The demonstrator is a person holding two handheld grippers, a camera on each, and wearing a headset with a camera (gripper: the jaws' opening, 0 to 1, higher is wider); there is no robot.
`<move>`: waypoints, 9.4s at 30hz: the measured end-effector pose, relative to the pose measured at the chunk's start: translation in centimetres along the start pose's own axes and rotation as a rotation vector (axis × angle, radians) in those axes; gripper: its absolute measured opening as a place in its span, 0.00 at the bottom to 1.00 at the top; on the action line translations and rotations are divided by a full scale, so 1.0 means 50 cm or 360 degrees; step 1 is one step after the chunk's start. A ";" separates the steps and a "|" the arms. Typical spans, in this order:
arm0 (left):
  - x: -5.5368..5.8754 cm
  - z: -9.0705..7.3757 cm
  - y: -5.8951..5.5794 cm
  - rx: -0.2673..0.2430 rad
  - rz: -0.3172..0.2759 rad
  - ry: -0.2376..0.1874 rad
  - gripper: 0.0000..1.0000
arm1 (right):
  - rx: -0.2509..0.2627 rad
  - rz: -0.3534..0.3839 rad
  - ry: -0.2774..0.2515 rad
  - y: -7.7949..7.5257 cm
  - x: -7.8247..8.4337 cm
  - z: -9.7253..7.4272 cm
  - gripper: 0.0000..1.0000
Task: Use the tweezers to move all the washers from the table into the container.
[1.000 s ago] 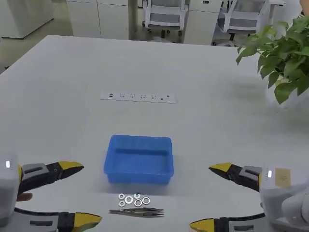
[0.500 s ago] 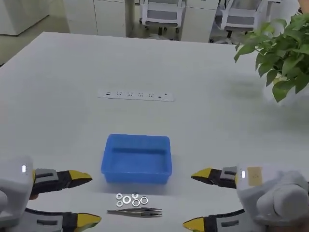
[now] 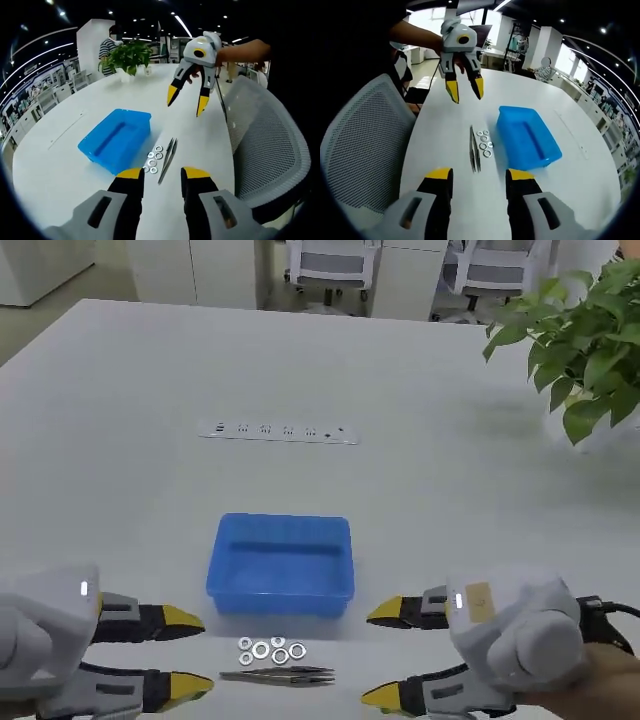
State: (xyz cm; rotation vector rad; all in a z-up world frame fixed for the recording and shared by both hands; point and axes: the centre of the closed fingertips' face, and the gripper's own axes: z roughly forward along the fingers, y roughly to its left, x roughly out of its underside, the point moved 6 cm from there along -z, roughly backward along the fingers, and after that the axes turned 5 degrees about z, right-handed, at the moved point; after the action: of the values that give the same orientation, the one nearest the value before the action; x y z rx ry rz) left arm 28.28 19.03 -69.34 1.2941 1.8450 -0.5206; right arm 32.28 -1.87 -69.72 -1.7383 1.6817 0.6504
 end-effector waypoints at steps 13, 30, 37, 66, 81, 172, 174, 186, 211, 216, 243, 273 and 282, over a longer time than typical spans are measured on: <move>0.016 0.034 0.006 0.0081 0.0050 0.0091 0.25 | -0.0121 -0.0094 0.0059 -0.007 0.000 0.052 0.32; 0.039 0.066 0.015 0.0173 0.0148 0.0219 0.18 | -0.0272 -0.0175 0.0175 -0.002 0.013 0.115 0.23; 0.050 0.078 0.020 0.0214 0.0177 0.0264 0.15 | -0.0283 -0.0169 0.0200 -0.006 0.022 0.127 0.19; 0.076 0.119 0.026 0.0333 0.0230 0.0398 0.07 | -0.0305 -0.0096 0.0211 -0.012 0.026 0.158 0.11; 0.054 0.108 0.025 0.0305 0.0240 0.0372 0.06 | -0.0280 -0.0087 0.0194 -0.011 0.027 0.156 0.12; -0.150 0.074 -0.027 0.0432 0.0352 -0.0028 0.05 | -0.0155 0.0068 -0.0065 0.031 -0.031 0.149 0.22; -0.150 0.074 -0.026 0.0432 0.0351 -0.0025 0.05 | -0.0138 0.0083 -0.0067 0.028 -0.031 0.143 0.24; -0.152 0.071 -0.021 0.0423 0.0398 0.0030 0.05 | 0.0001 0.0253 -0.0045 0.016 -0.022 0.101 0.37; -0.178 0.077 0.016 0.0380 0.0422 -0.0010 0.05 | 0.0309 0.0557 -0.0174 -0.018 -0.001 0.017 0.76; -0.180 0.082 0.020 0.0380 0.0425 -0.0013 0.05 | 0.0330 0.0574 -0.0210 -0.018 0.001 0.017 0.92; -0.165 0.109 0.043 0.0391 0.0390 -0.0022 0.05 | 0.0329 0.0559 -0.0229 -0.017 0.007 0.014 0.97; -0.154 0.110 0.042 0.0366 0.0276 -0.0025 0.05 | -0.0036 0.0199 -0.0164 -0.021 -0.027 0.091 0.37; -0.156 0.112 0.042 0.0372 0.0273 -0.0036 0.05 | -0.0140 0.0087 -0.0104 -0.021 -0.026 0.126 0.28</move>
State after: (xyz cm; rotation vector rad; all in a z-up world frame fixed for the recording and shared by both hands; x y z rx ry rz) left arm 33.47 11.31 -66.16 1.5786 1.6728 -0.6695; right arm 33.73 3.61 -72.98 -1.7170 1.6835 0.8087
